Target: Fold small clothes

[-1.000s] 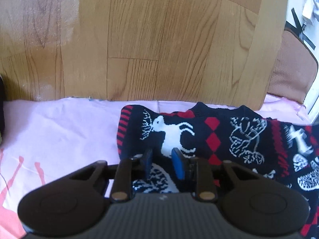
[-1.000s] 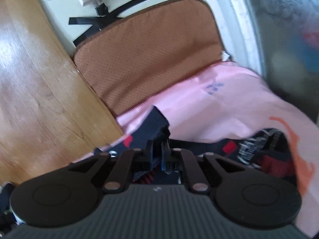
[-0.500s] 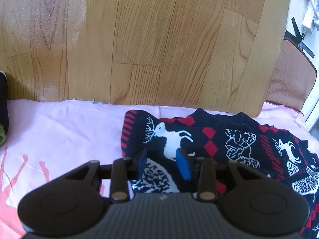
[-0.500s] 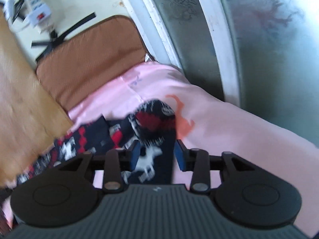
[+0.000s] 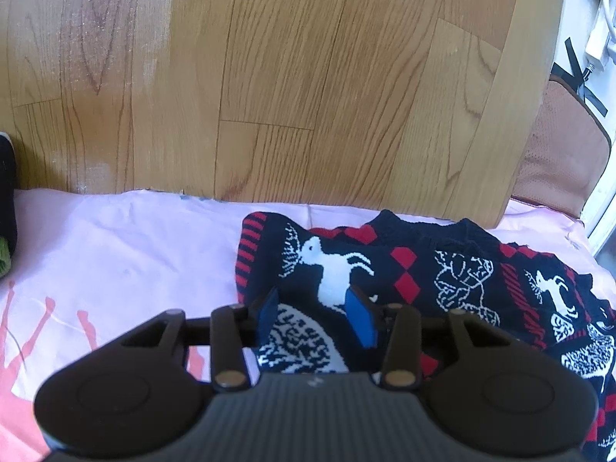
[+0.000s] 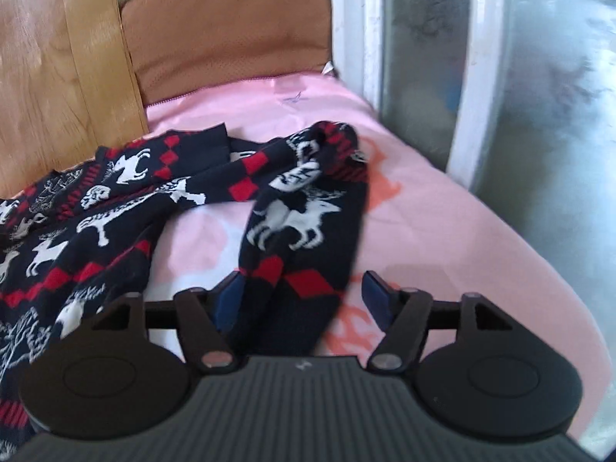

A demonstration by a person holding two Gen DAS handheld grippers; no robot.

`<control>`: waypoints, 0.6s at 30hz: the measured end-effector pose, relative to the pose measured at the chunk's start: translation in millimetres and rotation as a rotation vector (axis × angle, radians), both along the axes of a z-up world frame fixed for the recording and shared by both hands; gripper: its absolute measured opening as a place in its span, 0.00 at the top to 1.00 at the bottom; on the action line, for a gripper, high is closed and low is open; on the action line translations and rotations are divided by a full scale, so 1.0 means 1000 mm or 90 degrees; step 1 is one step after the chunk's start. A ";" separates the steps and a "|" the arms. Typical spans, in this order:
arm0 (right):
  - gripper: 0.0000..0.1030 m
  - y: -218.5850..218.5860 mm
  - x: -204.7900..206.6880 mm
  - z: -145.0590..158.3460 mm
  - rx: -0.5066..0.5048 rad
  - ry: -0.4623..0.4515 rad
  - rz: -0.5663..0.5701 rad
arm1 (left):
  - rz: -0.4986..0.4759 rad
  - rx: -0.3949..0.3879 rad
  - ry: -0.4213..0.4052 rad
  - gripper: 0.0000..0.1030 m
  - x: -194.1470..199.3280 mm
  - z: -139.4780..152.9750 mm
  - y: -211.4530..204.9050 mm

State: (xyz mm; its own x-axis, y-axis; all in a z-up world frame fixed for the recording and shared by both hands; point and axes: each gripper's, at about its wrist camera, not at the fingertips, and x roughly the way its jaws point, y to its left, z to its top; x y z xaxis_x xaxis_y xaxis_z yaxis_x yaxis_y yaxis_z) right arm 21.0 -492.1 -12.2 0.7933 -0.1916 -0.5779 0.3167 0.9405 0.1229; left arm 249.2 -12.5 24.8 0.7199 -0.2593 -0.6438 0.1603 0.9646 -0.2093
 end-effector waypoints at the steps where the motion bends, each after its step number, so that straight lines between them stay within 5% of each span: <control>1: 0.32 -0.003 -0.008 0.001 0.004 -0.008 -0.008 | -0.001 0.000 0.000 0.60 0.000 0.000 0.000; 6: 0.37 -0.013 -0.025 -0.003 0.048 -0.023 -0.039 | -0.002 -0.002 -0.001 0.60 -0.001 0.001 -0.001; 8: 0.53 -0.014 -0.022 -0.010 0.063 -0.017 -0.053 | -0.004 -0.004 -0.002 0.60 -0.002 0.003 -0.001; 10: 0.58 -0.003 -0.017 -0.017 0.020 -0.009 -0.051 | -0.012 -0.006 -0.007 0.60 -0.004 0.005 -0.002; 13: 0.95 0.015 -0.007 -0.016 -0.051 -0.009 0.014 | -0.023 -0.007 -0.020 0.60 -0.007 0.008 -0.005; 15: 0.96 -0.001 0.006 -0.010 -0.068 -0.010 -0.002 | -0.025 -0.009 -0.021 0.60 -0.007 0.009 -0.004; 18: 0.96 -0.072 0.036 0.026 -0.098 -0.032 -0.145 | -0.018 -0.018 -0.017 0.60 -0.005 0.010 -0.001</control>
State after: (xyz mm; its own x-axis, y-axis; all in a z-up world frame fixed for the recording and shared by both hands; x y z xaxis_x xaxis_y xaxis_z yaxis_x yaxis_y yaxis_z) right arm 56.7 -564.0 13.8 0.7462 -0.4512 -0.4894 0.5196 0.8544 0.0047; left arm 243.8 -13.6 35.2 0.7287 -0.2974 -0.6169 0.1927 0.9534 -0.2320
